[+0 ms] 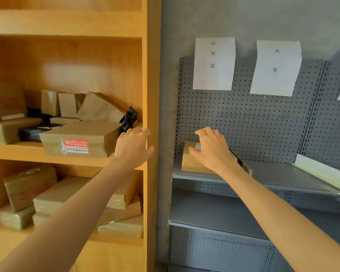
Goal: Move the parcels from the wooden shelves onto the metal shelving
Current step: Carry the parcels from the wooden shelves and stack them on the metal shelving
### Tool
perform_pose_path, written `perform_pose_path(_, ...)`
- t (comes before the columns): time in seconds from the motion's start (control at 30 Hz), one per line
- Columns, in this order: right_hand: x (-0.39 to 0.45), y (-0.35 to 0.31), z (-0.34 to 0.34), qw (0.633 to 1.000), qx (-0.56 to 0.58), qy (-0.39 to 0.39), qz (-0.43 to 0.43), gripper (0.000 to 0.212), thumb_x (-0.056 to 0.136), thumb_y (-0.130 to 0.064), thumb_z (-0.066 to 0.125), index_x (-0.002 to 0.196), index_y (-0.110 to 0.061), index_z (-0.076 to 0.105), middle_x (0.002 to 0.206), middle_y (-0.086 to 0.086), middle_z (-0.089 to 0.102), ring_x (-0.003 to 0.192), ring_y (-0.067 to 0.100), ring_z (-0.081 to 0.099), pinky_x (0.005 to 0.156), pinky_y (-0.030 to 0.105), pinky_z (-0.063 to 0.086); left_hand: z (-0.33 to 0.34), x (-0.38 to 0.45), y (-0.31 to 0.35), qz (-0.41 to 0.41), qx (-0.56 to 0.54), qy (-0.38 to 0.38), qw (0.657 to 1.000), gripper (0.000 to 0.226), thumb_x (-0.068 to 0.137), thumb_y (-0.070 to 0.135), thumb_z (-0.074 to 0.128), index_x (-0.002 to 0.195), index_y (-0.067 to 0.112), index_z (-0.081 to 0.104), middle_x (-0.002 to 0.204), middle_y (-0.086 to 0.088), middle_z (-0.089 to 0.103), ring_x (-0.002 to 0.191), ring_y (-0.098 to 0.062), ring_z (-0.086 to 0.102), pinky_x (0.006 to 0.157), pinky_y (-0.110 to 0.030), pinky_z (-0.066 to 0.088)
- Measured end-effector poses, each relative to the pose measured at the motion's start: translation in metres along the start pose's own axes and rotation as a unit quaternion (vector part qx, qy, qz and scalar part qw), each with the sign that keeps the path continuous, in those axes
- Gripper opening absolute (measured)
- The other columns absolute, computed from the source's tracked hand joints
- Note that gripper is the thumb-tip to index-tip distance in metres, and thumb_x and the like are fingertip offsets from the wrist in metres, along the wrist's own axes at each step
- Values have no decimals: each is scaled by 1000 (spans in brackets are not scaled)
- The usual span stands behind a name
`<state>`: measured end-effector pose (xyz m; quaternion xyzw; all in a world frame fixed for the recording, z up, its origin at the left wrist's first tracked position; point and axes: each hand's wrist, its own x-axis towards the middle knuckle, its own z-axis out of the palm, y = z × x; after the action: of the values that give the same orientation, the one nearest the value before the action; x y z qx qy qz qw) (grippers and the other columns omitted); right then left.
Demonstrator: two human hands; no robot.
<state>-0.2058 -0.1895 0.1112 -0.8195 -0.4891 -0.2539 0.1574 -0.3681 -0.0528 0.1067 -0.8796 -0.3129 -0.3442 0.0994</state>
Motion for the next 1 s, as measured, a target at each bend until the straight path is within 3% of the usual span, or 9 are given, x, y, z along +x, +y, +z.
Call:
perform_pose_path(0.13, 3, -69, 3, 1000, 9, 0, -19, 58, 94, -43, 52, 142, -13, 39, 140, 7, 43, 128, 26, 40, 104, 35, 32, -23, -24, -60, -17, -6, 8, 1000, 41, 92, 38, 52, 129, 19, 50, 119, -3, 61, 108, -23, 56, 88, -33, 45)
perform_pose_path(0.27, 9, -153, 20, 999, 32, -5, -33, 57, 93, -44, 54, 140, -14, 40, 139, 7, 45, 128, 25, 41, 104, 35, 34, -41, -48, -139, -49, 24, -13, 998, 49, 91, 40, 56, 135, 23, 43, 131, -1, 55, 120, -22, 50, 95, -35, 42)
perform_pose_path(0.57, 29, -322, 78, 995, 76, -18, -57, 59, 90, -43, 59, 138, -15, 40, 136, 5, 47, 125, 23, 43, 103, 33, 35, -62, -96, -309, -115, 90, -62, 987, 55, 91, 44, 56, 139, 23, 40, 138, -2, 49, 126, -22, 46, 101, -37, 40)
perform_pose_path(0.7, 51, -372, 95, 993, 84, -19, -82, 62, 90, -44, 60, 140, -16, 37, 137, 4, 45, 126, 21, 41, 103, 33, 33, -56, -100, -368, -127, 82, -56, 987, 53, 90, 43, 57, 137, 24, 43, 139, 0, 50, 127, -20, 46, 102, -38, 39)
perform_pose_path(0.83, 85, -402, 112, 991, 58, 2, -121, 71, 86, -43, 64, 143, -15, 32, 141, 8, 39, 128, 26, 35, 105, 35, 29, -44, -86, -411, -125, 82, -47, 988, 53, 90, 44, 56, 136, 22, 44, 129, -2, 55, 117, -21, 52, 94, -35, 44)
perform_pose_path(0.9, 103, -409, 123, 991, 23, -3, -135, 83, 84, -47, 65, 147, -16, 23, 148, 9, 30, 136, 28, 26, 110, 38, 24, -34, -72, -426, -118, 82, -49, 988, 59, 89, 47, 57, 139, 23, 39, 129, -2, 54, 117, -22, 51, 92, -33, 44)
perform_pose_path(1.0, 127, -412, 143, 990, -11, -20, -139, 99, 79, -54, 67, 151, -19, 9, 156, 9, 19, 143, 30, 14, 116, 44, 14, -15, -46, -440, -84, 83, -66, 991, 75, 85, 53, 59, 146, 25, 25, 141, -3, 43, 127, -23, 42, 102, -36, 38)
